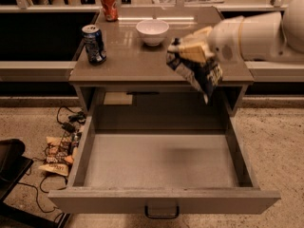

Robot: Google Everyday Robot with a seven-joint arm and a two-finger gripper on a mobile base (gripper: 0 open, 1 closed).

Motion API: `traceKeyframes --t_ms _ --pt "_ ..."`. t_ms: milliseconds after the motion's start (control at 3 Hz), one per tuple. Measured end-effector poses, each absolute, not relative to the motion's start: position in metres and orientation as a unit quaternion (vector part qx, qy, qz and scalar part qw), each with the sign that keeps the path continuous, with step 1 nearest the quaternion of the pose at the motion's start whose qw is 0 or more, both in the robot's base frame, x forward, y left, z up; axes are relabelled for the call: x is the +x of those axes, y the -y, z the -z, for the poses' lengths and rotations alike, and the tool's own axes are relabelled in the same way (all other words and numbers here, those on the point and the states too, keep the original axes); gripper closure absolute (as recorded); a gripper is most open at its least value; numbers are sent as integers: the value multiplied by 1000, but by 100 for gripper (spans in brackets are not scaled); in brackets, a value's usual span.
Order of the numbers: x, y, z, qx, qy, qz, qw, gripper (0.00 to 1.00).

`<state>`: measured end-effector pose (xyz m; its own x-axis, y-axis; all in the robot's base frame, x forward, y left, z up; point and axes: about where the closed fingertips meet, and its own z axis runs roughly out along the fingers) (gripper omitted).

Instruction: Place blue chip bag into top drawer

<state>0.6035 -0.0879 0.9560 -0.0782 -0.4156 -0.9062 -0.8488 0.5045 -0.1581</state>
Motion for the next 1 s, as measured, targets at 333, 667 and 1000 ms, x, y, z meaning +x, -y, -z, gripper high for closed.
traceKeyframes --t_ms 333,667,1000 --pt "564 100 -909 -442 -710 -254 486 100" --pt "542 102 -847 -439 -733 -276 440 100" --pt "544 108 -812 -432 -760 -252 416 100"
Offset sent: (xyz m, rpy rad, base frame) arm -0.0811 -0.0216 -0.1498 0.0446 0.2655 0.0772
